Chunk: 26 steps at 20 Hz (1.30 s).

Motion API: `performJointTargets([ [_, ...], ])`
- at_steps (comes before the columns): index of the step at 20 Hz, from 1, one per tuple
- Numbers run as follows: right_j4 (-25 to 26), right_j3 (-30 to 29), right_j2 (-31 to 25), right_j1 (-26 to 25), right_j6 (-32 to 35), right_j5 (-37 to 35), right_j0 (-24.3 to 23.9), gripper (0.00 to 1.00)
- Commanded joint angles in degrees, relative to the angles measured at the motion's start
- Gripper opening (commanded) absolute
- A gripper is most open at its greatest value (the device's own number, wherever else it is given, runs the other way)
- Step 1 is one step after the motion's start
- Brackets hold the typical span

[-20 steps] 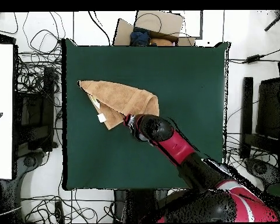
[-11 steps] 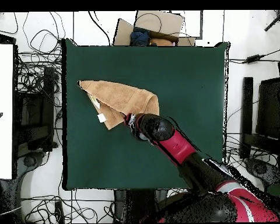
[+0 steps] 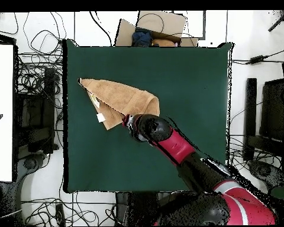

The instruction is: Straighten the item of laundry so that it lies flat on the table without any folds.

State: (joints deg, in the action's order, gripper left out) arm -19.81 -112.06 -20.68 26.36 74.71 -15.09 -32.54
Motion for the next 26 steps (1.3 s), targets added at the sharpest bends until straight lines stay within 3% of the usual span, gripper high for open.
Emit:
performJointTargets([
  [1, -3.77, 4.51, -0.35, -1.58, 13.8, -5.75, 2.63, 1.0],
  [13, -5.03, 0.57, -0.18, 4.72, 16.2, -10.01, 3.64, 1.0],
  [26, -6.84, -1.74, -2.78, 6.19, 15.63, -7.91, 2.0, 1.0],
])
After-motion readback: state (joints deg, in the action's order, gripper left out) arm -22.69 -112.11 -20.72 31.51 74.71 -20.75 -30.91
